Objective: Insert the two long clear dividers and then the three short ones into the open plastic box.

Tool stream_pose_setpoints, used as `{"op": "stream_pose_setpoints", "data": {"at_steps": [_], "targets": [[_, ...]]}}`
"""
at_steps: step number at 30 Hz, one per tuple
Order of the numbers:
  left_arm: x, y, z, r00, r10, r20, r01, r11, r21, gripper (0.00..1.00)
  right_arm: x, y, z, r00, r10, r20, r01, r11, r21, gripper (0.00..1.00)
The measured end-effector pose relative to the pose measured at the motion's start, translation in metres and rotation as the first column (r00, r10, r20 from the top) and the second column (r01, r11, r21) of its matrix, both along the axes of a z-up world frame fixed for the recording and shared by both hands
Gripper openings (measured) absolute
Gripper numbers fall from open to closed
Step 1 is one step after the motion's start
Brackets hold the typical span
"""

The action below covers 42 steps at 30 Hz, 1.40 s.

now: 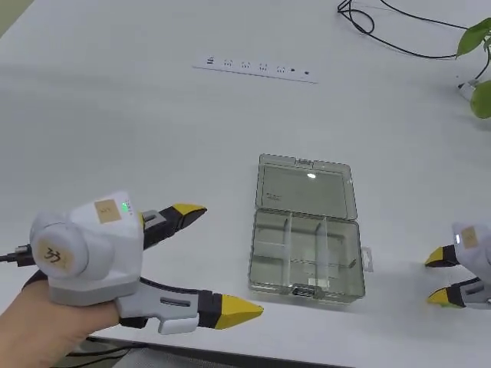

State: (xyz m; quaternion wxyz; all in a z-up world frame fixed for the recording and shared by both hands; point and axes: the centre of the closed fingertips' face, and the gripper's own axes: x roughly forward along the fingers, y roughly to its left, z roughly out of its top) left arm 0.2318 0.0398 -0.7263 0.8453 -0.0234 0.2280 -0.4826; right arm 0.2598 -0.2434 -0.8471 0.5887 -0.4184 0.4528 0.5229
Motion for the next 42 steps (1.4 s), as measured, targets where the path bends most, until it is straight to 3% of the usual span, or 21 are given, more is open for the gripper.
{"op": "stream_pose_setpoints", "data": {"at_steps": [11, 18, 20, 26, 31, 33, 36, 38, 42], "targets": [[0.000, 0.002, 0.005, 1.000, 0.010, 0.007, -0.010, 1.000, -0.004, 0.97, -0.001, 0.016, 0.020, 0.999, 0.001, 0.053, -0.003, 0.999, 0.041, 0.33], [0.003, -0.002, 0.014, 1.000, 0.018, 0.004, -0.018, 0.999, -0.026, 0.96, 0.000, 0.047, 0.053, 0.991, 0.002, 0.137, -0.017, 0.994, 0.108, 0.33], [0.004, -0.004, 0.018, 1.000, 0.021, 0.003, -0.021, 0.999, -0.032, 0.95, 0.009, 0.050, 0.049, 0.988, 0.003, 0.152, -0.022, 0.992, 0.127, 0.33], [0.007, -0.013, 0.028, 0.999, 0.030, -0.017, -0.031, 0.998, -0.061, 0.92, 0.005, 0.080, 0.075, 0.977, 0.016, 0.213, -0.052, 0.985, 0.163, 0.33], [0.009, -0.024, 0.037, 0.997, 0.036, -0.063, -0.042, 0.995, -0.096, 0.88, -0.005, 0.111, 0.100, 0.964, 0.049, 0.260, -0.101, 0.976, 0.191, 0.33], [0.009, -0.029, 0.040, 0.997, 0.032, -0.066, -0.039, 0.993, -0.109, 0.85, -0.007, 0.121, 0.110, 0.956, 0.063, 0.285, -0.121, 0.975, 0.189, 0.33], [0.007, -0.038, 0.044, 0.993, 0.026, -0.112, -0.042, 0.990, -0.138, 0.79, -0.011, 0.135, 0.122, 0.949, 0.071, 0.306, -0.135, 0.972, 0.192, 0.33], [0.004, -0.045, 0.047, 0.985, 0.014, -0.170, -0.044, 0.984, -0.175, 0.74, -0.014, 0.144, 0.130, 0.942, 0.086, 0.325, -0.155, 0.969, 0.193, 0.33], [0.003, -0.055, 0.048, 0.978, 0.003, -0.208, -0.046, 0.979, -0.200, 0.67, -0.019, 0.158, 0.142, 0.931, 0.098, 0.351, -0.173, 0.967, 0.188, 0.33]]}}
